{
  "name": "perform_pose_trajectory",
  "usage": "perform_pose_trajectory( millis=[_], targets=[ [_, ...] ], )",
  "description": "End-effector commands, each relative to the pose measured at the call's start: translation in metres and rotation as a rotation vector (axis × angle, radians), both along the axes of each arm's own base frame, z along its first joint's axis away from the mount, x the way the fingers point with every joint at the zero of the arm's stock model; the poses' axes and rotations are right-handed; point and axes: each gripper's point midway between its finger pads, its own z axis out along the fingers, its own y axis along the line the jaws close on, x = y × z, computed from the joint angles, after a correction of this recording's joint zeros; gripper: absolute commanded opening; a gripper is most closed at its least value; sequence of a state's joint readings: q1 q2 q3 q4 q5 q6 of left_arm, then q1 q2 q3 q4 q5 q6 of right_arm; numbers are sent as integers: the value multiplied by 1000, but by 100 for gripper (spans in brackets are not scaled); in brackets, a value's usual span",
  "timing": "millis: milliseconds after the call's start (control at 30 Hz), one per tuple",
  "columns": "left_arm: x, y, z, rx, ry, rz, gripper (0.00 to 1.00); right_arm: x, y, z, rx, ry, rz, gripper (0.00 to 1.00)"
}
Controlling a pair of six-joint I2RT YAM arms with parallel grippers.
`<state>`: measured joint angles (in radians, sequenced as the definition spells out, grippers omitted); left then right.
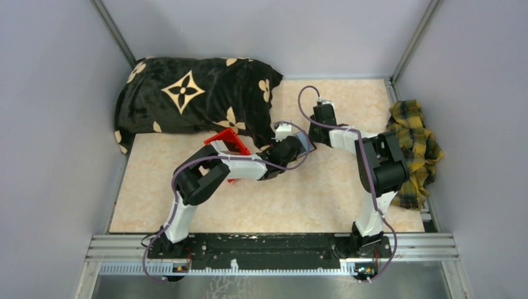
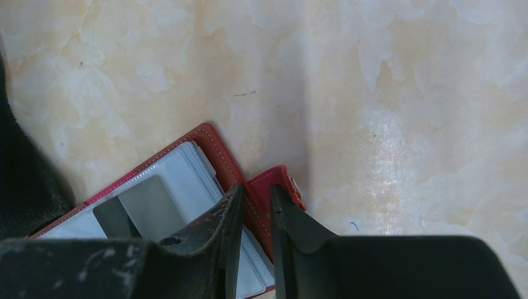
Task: Put the credit cards into the card holder
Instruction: Insert the credit card into the card holder.
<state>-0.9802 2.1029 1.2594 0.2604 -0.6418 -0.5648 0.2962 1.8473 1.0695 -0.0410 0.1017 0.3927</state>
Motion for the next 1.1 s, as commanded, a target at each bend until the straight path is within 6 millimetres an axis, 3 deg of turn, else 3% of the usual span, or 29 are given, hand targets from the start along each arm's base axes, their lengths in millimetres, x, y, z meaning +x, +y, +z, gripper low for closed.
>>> perform_pose_trajectory(
  millis=[0, 233, 533, 1067],
  targets=[
    [3, -11, -2, 21, -3, -24, 17, 5, 6, -1, 15, -10, 25, 23],
    [2, -6, -2, 28, -1, -11, 17, 5, 6, -1, 16, -11, 25, 23],
    [0, 6, 12, 10, -41, 11, 16, 4, 7, -2, 16, -8, 27, 23],
    [-1, -5, -11, 61, 14, -42, 15, 4, 6, -2, 15, -5, 28, 23]
  ],
)
